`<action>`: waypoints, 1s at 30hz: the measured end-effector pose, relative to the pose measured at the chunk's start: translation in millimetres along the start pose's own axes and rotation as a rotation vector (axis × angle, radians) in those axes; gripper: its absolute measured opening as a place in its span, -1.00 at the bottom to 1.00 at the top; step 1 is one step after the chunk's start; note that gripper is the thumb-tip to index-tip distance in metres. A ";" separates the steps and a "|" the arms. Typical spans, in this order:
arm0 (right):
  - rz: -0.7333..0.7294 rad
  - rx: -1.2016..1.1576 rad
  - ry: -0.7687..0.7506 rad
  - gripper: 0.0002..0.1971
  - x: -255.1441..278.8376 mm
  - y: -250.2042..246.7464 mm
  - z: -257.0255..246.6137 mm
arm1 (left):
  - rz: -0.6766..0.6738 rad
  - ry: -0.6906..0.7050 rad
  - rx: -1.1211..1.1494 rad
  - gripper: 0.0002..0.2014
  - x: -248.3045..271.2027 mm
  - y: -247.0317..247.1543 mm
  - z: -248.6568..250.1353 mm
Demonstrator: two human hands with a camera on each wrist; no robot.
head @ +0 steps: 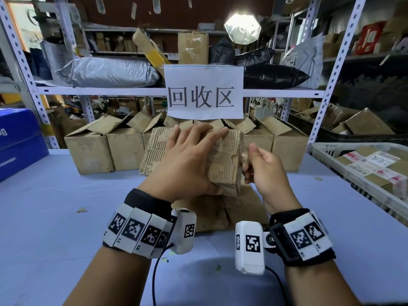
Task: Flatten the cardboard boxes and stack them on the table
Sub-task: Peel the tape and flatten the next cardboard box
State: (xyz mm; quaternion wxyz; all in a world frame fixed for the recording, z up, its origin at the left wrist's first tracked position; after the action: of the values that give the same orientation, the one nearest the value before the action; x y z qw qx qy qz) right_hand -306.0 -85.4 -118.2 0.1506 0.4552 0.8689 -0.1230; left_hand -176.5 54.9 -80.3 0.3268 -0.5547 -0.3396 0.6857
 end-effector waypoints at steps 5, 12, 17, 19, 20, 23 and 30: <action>0.025 -0.093 0.090 -0.38 -0.3 3.4 2.8 | 0.002 0.007 0.008 0.21 2.6 -1.0 -0.8; -0.152 0.033 0.021 -0.57 2.2 0.1 -3.6 | 0.006 0.007 -0.005 0.22 1.3 0.9 -0.1; -0.140 -0.067 0.085 -0.70 2.5 0.5 -1.8 | 0.011 -0.003 -0.001 0.21 0.2 0.2 -1.1; -0.139 -0.102 0.090 -0.72 2.1 -0.4 -1.0 | 0.020 -0.014 0.011 0.20 0.1 -1.6 -3.2; -0.135 -0.104 0.087 -0.74 1.9 -1.0 -0.3 | 0.023 -0.016 0.020 0.21 0.1 -2.3 -4.0; -0.101 -0.066 0.069 -0.80 -0.2 -2.9 2.0 | 0.027 -0.017 0.035 0.21 0.4 -2.9 -5.4; -0.103 -0.115 0.018 -0.73 0.7 -4.2 -4.2 | 0.033 -0.032 0.044 0.23 0.0 -3.4 -6.8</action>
State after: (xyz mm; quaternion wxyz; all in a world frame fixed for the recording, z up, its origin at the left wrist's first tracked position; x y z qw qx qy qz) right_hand -310.4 -85.7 -114.2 0.1623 0.4013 0.8982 -0.0763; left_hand -169.5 57.5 -78.6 0.3222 -0.5417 -0.3205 0.7071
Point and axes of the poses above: each hand's wrist, its own x-axis away from the middle knuckle, its own y-axis out of the palm, z = x × y, the point moved 2 cm from there along -x, towards the middle knuckle, and after that the axes turned 4 degrees about x, right-handed, at the moved point
